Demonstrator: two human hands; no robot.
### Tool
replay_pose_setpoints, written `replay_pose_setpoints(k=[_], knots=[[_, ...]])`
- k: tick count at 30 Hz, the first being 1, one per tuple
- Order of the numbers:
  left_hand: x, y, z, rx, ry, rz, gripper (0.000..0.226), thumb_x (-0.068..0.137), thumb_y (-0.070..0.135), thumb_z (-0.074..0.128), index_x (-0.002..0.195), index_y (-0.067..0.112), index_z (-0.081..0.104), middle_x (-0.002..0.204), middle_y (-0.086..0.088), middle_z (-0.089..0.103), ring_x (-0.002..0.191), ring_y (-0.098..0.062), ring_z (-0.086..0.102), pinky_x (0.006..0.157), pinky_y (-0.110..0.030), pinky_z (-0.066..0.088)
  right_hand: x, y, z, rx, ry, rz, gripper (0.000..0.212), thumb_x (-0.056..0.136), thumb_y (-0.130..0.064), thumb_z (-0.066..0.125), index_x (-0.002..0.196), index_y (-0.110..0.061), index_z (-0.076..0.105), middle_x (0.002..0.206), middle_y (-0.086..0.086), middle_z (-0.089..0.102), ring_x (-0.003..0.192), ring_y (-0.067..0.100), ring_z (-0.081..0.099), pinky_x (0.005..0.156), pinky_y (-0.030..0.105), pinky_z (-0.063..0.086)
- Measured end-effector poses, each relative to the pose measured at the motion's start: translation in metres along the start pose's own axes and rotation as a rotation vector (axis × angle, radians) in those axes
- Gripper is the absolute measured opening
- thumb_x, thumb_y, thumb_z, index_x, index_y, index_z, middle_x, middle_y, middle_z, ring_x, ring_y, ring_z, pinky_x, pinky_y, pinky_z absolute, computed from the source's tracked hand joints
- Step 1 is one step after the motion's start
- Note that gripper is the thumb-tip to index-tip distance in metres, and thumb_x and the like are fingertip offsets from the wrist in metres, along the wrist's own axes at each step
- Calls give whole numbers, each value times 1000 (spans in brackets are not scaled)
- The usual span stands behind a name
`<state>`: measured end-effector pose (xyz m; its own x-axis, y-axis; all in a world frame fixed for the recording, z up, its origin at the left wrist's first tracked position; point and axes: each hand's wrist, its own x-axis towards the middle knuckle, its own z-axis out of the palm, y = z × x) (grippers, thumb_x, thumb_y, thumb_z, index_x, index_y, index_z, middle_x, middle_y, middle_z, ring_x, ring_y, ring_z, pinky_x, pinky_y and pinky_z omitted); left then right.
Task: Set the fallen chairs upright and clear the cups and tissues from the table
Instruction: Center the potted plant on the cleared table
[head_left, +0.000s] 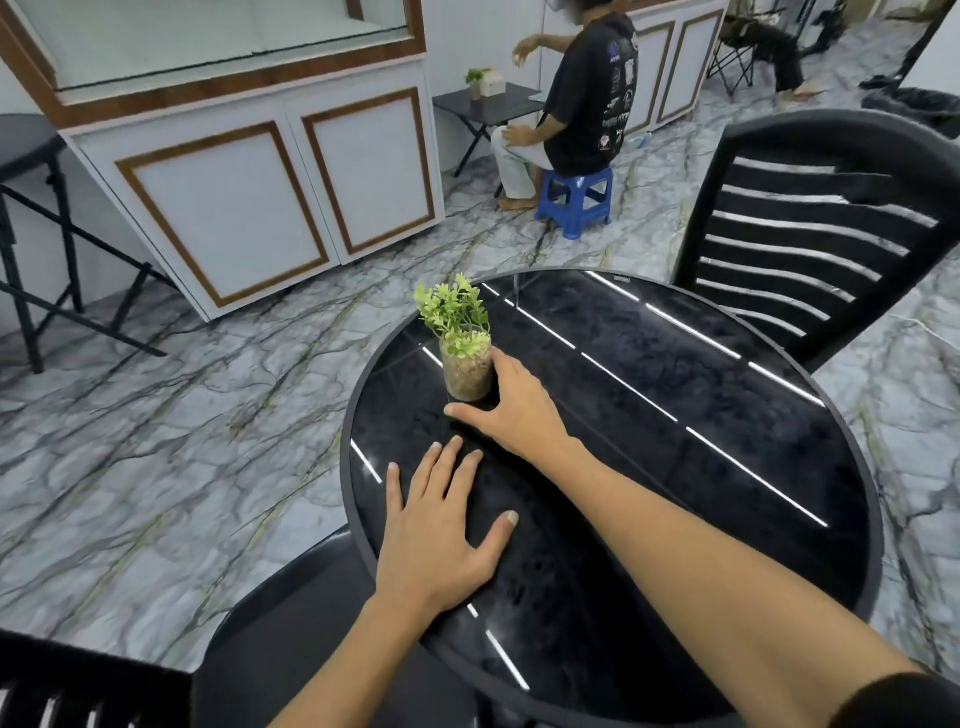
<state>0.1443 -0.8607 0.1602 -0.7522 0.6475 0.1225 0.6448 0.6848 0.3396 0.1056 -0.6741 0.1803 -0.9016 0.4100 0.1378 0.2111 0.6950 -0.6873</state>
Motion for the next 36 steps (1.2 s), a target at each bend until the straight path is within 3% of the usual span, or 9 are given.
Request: replay_pose_setpoints(k=[18,27,36], knots=[[0,-2,1,0,8,-2,77,88,76,29,152,33,30,166,9,20,154,-12,7,124,-56,-1,-1,-11,9,-27,90,33,73,76,-62,74,128,-17,50,124,2,61,118,23,54,97,43,47],[1,-2,2,-1,-1,0,77,88,77,29,152,34,30,166,11,17,154,-10,6,124,-55,0,-6,-9,7,63,196,63,55,80,-50,75,120,-17,58,108,3,71,104,27,63,86,47,52],[0,0,-1,-21,-2,-8,77,88,78,30,152,37,30,165,12,19,154,-9,7,125,-53,-1,-39,34,-44,46,270,127,54,80,-54,74,120,-21,59,95,-4,72,87,18,66,77,37,53]])
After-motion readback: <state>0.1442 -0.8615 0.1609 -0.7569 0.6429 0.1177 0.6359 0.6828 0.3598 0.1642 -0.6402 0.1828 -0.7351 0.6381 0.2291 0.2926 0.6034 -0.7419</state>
